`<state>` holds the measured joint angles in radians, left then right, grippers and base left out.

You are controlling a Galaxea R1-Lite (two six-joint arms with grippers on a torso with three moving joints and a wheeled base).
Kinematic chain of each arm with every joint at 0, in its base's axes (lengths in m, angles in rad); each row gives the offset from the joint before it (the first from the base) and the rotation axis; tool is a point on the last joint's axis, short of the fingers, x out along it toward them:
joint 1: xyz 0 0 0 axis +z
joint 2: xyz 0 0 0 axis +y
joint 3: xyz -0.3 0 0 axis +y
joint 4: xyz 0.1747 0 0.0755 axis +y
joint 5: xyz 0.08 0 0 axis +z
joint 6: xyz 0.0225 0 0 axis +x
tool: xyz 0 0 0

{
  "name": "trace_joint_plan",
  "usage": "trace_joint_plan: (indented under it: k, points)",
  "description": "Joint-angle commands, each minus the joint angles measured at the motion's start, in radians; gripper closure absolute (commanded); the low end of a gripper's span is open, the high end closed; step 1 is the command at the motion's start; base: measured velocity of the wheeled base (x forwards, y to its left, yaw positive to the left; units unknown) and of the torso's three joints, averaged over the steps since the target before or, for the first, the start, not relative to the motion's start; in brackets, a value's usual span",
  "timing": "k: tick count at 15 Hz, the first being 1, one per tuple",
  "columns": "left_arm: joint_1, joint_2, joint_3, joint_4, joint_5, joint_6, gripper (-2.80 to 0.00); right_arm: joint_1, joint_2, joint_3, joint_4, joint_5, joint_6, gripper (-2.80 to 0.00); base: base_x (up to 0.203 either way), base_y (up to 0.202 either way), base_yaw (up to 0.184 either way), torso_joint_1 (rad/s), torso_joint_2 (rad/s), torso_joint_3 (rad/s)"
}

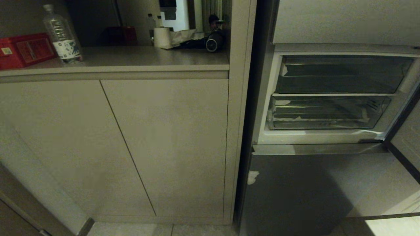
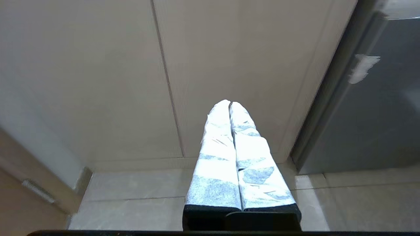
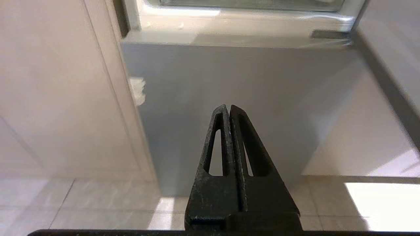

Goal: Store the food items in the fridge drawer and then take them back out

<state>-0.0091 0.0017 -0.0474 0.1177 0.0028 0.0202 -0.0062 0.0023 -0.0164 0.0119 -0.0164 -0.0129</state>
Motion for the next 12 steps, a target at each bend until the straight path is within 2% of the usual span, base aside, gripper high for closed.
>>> trace_joint_plan:
  k: [1, 4, 7, 8, 9, 12]
  points:
    - [0.0, 0.0, 0.0, 0.0, 0.0, 0.0, 0.0, 0.0, 0.045, -0.041, 0.002, 0.003, 0.011, 0.0, 0.0, 0.0, 0.0, 0.0, 0.0, 0.0]
    - [0.0, 0.0, 0.0, 0.0, 0.0, -0.002, 0.0, 0.001, 0.341, -0.17, -0.028, 0.059, 0.065, 0.0, 0.0, 0.0, 0.0, 0.0, 0.0, 0.0]
    - [0.0, 0.0, 0.0, 0.0, 0.0, -0.002, 0.0, 0.005, 0.765, -0.282, -0.184, 0.131, 0.103, 0.0, 0.0, 0.0, 0.0, 0.0, 0.0, 0.0]
    - [0.0, 0.0, 0.0, 0.0, 0.0, -0.002, 0.0, 0.009, 0.901, -0.306, -0.264, 0.147, 0.11, -1.78, 0.0, 0.0, 0.0, 0.0, 0.0, 0.0]
    - [0.001, 0.0, 0.0, 0.0, 0.0, -0.002, 0.0, 0.017, 1.034, -0.328, -0.352, 0.16, 0.115, -2.8, 0.0, 0.0, 0.0, 0.0, 0.0, 0.0]
    - [0.0, 0.0, 0.0, 0.0, 0.0, -0.002, 0.0, 0.051, 1.358, -0.375, -0.641, 0.186, 0.119, -2.8, 0.0, 0.0, 0.0, 0.0, 0.0, 0.0]
